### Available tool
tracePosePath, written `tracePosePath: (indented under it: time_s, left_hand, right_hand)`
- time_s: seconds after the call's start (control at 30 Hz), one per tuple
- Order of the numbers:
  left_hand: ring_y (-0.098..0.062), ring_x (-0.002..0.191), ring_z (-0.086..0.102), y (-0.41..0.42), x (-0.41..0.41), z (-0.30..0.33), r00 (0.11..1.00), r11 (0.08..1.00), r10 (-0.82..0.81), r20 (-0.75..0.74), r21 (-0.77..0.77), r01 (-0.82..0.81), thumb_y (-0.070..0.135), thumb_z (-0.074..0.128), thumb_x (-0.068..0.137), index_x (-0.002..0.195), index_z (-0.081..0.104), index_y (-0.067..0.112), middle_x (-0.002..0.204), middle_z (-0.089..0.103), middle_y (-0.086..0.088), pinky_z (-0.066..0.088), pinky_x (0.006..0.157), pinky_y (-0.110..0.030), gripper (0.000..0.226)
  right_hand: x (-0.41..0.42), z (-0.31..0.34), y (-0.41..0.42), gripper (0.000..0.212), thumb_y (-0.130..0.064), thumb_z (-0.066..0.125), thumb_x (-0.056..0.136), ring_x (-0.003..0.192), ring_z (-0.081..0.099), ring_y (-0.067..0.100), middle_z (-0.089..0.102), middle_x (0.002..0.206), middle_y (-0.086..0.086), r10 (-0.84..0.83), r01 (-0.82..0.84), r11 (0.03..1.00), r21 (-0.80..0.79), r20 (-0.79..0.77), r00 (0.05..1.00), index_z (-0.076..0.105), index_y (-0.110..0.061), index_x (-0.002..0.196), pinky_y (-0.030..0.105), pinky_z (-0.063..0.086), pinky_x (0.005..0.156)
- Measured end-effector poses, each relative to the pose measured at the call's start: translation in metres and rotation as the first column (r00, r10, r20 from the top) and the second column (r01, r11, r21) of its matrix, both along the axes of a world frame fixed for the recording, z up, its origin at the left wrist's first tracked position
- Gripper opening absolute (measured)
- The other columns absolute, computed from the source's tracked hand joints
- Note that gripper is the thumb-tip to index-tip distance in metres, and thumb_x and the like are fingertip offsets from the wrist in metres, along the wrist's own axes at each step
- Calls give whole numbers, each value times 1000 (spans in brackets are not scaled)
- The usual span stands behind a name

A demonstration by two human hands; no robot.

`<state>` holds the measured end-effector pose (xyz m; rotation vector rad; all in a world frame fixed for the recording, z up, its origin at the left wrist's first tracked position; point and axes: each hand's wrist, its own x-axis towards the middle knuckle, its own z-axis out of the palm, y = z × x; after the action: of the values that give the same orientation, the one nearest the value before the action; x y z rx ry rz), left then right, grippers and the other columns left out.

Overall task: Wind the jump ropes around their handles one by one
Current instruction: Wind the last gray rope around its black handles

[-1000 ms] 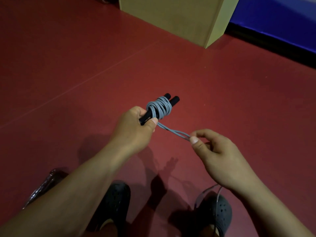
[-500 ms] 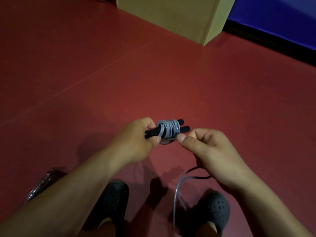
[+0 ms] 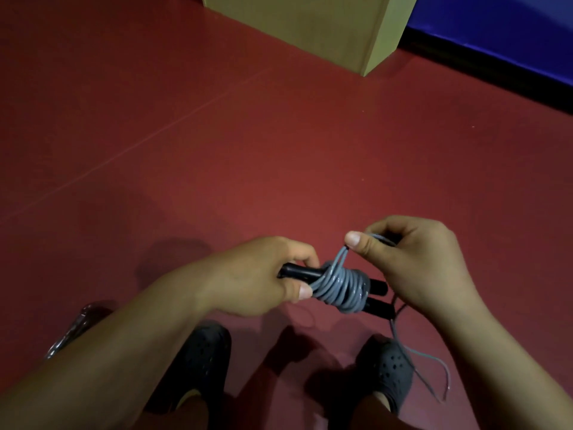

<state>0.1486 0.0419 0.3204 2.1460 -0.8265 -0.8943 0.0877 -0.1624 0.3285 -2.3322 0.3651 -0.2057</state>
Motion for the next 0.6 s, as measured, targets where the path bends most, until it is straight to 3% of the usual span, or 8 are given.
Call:
tracePosePath:
  time_s: [0.07,0.17,0.3,0.4,0.53,0.6]
  left_hand:
    - [-2,64,52,1,-1,3,999,999,-26,-46,-23,25,21,64,94,92,62,29,78,66,3,41,61,-18,8]
    - [-4,69,59,5,1,8,980,993,-56,-193,-114,34,20,63,94,93,63,29,80,69,6,48,67,-22,10]
    - [-10,68,57,8,1,12,934,955,-109,-340,-296,4,17,62,90,93,64,21,78,67,0,49,63,-24,5]
    - [-7,65,56,8,1,18,892,920,-185,-411,-392,10,11,60,91,95,62,14,78,65,-1,47,62,-22,6]
    - [-9,63,54,8,2,18,880,890,-190,-435,-456,-33,9,57,92,99,59,7,78,64,-1,47,61,-21,8]
    - [-10,63,53,8,2,17,891,874,-162,-424,-481,-70,11,57,91,97,59,8,78,64,-1,46,63,-21,6]
  right_hand:
    - [0,3,-2,51,-67,72,50,40,42,7,52,42,-7,-54,54,998,24,-32,998,64,-17,58,20,35,42]
    - [1,6,-4,59,-67,72,44,35,32,6,43,38,-8,-64,71,994,86,-77,995,62,-11,58,17,29,38]
    - [1,12,-6,49,-50,77,51,42,26,8,36,50,-1,-2,57,898,437,-125,992,57,-6,60,17,26,38]
    - [2,16,-8,40,-45,75,51,43,30,9,37,51,3,64,60,774,631,-172,983,54,-11,58,18,28,40]
    - [7,9,-3,25,-38,74,61,56,45,17,52,64,12,76,54,768,638,-175,982,63,-16,59,25,40,50]
    - [10,4,0,18,-24,75,70,55,54,18,58,67,11,60,93,692,716,-185,981,63,-14,62,28,47,56]
